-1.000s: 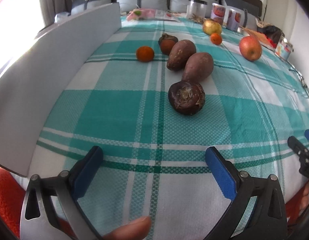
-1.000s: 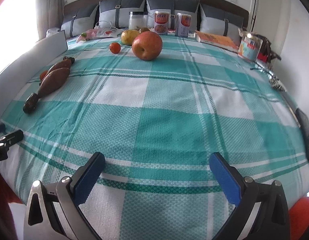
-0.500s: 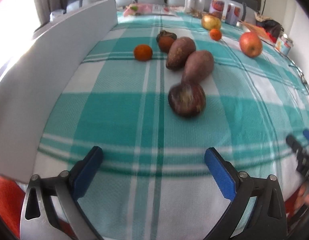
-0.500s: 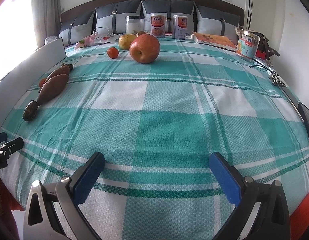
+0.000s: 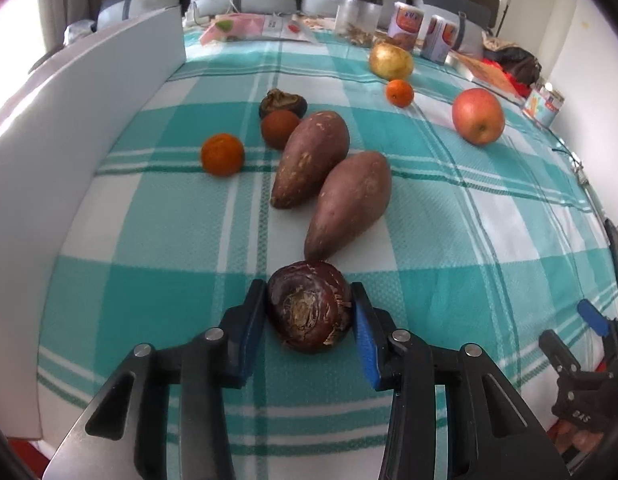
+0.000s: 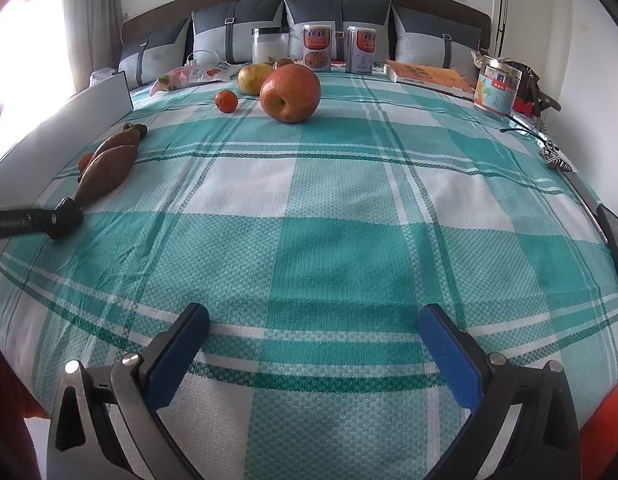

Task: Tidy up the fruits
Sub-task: 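Lift the dark fruit with the left tool while the right tool grasps a sweet potato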

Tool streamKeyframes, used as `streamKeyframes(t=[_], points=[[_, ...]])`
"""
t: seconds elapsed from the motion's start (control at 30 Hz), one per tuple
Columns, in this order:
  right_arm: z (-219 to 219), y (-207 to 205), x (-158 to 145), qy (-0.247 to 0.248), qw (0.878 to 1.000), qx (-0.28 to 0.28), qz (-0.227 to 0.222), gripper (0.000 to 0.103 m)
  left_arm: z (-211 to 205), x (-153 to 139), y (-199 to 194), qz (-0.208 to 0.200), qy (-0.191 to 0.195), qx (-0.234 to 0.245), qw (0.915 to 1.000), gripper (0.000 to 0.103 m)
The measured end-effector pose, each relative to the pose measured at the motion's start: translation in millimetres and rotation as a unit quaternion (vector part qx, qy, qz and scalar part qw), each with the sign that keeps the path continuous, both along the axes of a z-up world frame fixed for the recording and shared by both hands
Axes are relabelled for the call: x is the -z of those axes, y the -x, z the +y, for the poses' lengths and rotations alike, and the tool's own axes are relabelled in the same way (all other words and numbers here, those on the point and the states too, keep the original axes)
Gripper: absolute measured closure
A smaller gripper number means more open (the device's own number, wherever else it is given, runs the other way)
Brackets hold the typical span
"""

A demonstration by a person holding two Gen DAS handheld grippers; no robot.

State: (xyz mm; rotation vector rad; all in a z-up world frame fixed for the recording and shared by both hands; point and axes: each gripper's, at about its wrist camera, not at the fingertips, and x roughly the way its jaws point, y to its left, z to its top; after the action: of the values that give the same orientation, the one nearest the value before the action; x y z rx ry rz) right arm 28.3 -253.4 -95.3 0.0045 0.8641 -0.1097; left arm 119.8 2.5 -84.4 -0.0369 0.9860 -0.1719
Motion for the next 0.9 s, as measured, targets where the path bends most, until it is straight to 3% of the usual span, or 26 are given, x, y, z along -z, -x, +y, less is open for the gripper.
streamKeyframes(t=[0.23,0.4,0.53,0.67,0.77,0.9], points=[[0,-1,-1,-0.003,1.0,0.001,0.015,0.0,37,-1,21,-0.011,0.0,-0.028,0.9996,0.061],[4,-3,-7,-0.01,0.999,-0.004,0.043,0.0,68,-8,24,-0.016,0.034,-0.062,0.9974,0.061],[23,-5,-18,-0.034,0.998,-0.042,0.03,0.001,74,-10,26,-0.018,0.049,-0.067,0.9964,0.061],[40,-38,-32,-0.111,0.99,-0.079,0.034,0.012,73,-11,29,-0.022,0.055,-0.058,0.9965,0.061],[50,-75,-35,-0.179,0.979,-0.074,0.058,0.027,73,-13,35,-0.028,0.056,-0.052,0.9967,0.061],[79,-118,-31,-0.234,0.967,-0.068,0.081,0.032,72,-15,40,-0.034,0.053,-0.045,0.997,0.061]])
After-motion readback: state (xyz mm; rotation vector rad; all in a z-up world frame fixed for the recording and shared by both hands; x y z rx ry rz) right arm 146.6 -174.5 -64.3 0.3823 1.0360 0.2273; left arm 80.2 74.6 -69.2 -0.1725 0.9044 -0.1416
